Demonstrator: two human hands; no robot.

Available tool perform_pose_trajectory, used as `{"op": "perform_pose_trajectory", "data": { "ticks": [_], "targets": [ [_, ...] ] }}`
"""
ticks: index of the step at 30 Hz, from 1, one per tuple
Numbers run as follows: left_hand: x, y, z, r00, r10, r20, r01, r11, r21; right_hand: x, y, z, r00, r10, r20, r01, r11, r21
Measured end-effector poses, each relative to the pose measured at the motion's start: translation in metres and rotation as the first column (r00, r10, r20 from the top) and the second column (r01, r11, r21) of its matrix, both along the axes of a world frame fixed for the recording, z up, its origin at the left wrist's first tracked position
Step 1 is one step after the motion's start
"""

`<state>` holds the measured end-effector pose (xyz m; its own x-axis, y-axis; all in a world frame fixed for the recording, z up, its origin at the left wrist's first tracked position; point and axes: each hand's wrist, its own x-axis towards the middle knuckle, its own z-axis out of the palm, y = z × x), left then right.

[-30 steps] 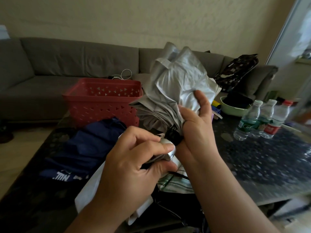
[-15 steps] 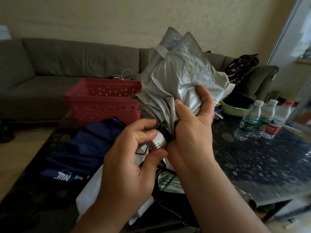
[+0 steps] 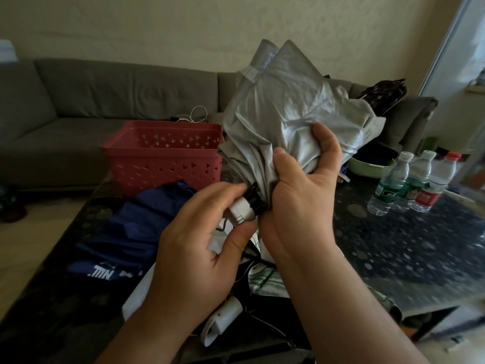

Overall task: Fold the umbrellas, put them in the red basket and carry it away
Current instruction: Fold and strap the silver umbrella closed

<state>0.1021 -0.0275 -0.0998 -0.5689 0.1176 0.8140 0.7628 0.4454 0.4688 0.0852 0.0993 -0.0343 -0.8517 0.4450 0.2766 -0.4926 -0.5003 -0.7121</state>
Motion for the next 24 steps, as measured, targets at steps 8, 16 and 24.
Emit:
{"op": "perform_pose_trajectory", "data": {
  "ticks": [8, 16, 24],
  "targets": [
    [0.001, -0.004, 0.003, 0.955, -0.133, 0.267, 0.093, 0.983, 0.160, -0.002, -0.001, -0.003, 0.999, 0.051, -0.019, -0.051, 0.999, 0.000],
    [0.011, 0.004, 0.013, 0.870, -0.353, 0.345, 0.182, 0.879, 0.440, -0.002, -0.003, -0.001, 0.998, 0.037, -0.055, -0.033, 0.997, 0.073],
    [0.011, 0.008, 0.013, 0.816, -0.457, 0.354, 0.218, 0.811, 0.543, -0.003, -0.002, 0.000, 0.996, 0.013, -0.086, -0.005, 0.996, 0.091]
  ]
}}
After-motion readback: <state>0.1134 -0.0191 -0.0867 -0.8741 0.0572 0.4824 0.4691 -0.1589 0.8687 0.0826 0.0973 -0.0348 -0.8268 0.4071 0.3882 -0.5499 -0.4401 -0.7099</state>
